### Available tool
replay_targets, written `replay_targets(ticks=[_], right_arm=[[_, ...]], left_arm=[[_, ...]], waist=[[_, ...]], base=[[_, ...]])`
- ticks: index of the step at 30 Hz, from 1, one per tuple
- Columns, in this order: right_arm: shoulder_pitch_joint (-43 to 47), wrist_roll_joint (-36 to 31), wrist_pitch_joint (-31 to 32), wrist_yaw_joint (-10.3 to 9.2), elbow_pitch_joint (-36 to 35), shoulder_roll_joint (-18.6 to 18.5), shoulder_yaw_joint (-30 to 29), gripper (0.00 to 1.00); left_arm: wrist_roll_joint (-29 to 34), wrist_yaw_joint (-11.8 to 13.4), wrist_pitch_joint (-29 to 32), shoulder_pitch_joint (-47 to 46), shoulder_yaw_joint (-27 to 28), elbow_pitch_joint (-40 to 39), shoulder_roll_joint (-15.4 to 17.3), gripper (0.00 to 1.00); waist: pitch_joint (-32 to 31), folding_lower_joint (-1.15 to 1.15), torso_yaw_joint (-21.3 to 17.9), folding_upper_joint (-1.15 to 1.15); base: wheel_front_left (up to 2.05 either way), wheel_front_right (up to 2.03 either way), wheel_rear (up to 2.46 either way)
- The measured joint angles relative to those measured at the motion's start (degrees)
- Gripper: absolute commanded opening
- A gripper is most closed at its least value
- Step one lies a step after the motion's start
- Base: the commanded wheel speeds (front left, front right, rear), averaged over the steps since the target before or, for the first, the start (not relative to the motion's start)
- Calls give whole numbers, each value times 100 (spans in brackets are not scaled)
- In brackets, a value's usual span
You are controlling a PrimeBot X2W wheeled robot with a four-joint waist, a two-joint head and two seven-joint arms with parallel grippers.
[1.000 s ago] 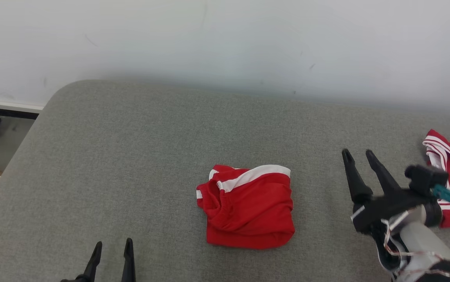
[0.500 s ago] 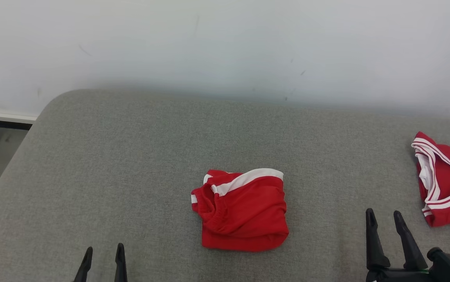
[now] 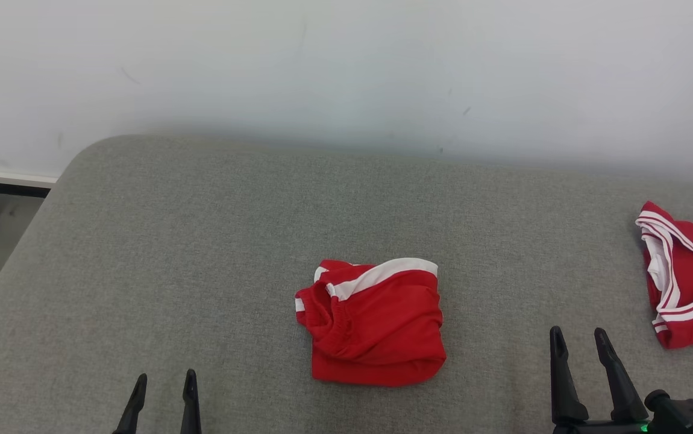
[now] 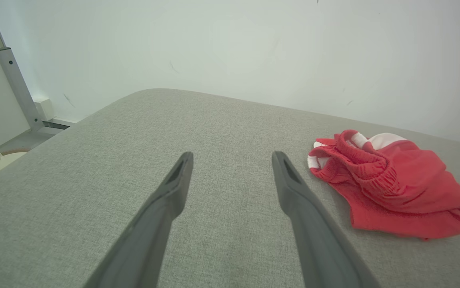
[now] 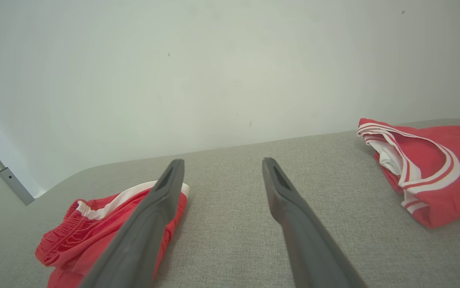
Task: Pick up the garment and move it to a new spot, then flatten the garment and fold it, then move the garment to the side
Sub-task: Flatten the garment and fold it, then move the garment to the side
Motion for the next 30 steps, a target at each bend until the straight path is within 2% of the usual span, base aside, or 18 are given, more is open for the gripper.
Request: replay_targets(ticks=[14,30], right_arm=[[65,-361,1,0,-56,13,18,100],[441,-347,0,0,-211,15,-190,100]], left_arm=[[114,54,0,5,-29,-96,0,100],[182,71,0,57,18,-176,-1,100]], waist=[[-16,0,-39,0],[-55,0,-287,0]], base=[[0,0,0],[0,0,0]])
